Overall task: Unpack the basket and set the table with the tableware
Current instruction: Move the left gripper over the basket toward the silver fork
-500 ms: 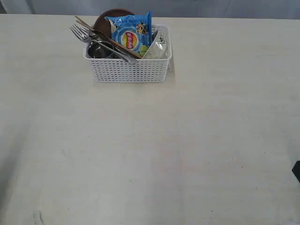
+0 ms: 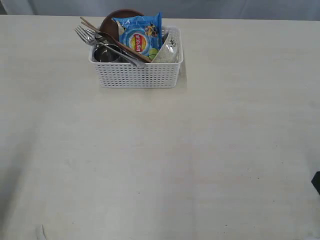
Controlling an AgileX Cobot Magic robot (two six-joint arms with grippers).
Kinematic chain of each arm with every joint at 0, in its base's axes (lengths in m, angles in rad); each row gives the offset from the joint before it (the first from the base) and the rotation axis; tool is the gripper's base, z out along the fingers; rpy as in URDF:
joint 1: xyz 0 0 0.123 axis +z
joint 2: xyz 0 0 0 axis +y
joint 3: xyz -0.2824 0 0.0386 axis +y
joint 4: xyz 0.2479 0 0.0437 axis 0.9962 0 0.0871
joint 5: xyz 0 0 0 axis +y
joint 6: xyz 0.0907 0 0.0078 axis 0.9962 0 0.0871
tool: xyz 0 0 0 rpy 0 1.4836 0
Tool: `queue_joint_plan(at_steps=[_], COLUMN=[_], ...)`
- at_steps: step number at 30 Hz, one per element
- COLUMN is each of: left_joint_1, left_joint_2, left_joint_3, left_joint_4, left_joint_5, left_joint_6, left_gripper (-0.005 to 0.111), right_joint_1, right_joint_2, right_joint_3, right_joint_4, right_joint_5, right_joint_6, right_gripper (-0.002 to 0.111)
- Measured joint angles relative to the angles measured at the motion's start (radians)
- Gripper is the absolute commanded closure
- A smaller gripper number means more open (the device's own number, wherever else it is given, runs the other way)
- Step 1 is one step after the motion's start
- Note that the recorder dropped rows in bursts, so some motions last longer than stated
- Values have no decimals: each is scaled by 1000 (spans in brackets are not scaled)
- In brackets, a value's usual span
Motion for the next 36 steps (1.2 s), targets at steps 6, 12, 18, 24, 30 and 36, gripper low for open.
queue_joint_plan(at_steps=[6, 12, 18, 24, 30, 36], left_joint_1=[0, 0, 0, 0, -41, -143], left_joint_2=[-2, 74, 524, 906, 1211, 1427], left_joint_3=[0, -182, -615, -824, -872, -968], left_joint_4=[-4, 11, 11, -114, -469, -588], left_joint_5=[-673, -343, 94, 154, 173, 261], left_joint_6=[-277, -808, -837, -834, -676, -455], left_gripper=[107, 107, 77, 54, 66, 54], right_joint_1=[0, 0, 0, 0, 0, 0], right_joint_2=[0, 0, 0, 0, 0, 0], right_joint_3=[0, 0, 0, 0, 0, 0], right_joint_4=[0, 0, 0, 0, 0, 0], right_joint_5=[0, 0, 0, 0, 0, 0], right_joint_6=[0, 0, 0, 0, 0, 0], right_gripper=[109, 109, 109, 109, 109, 109])
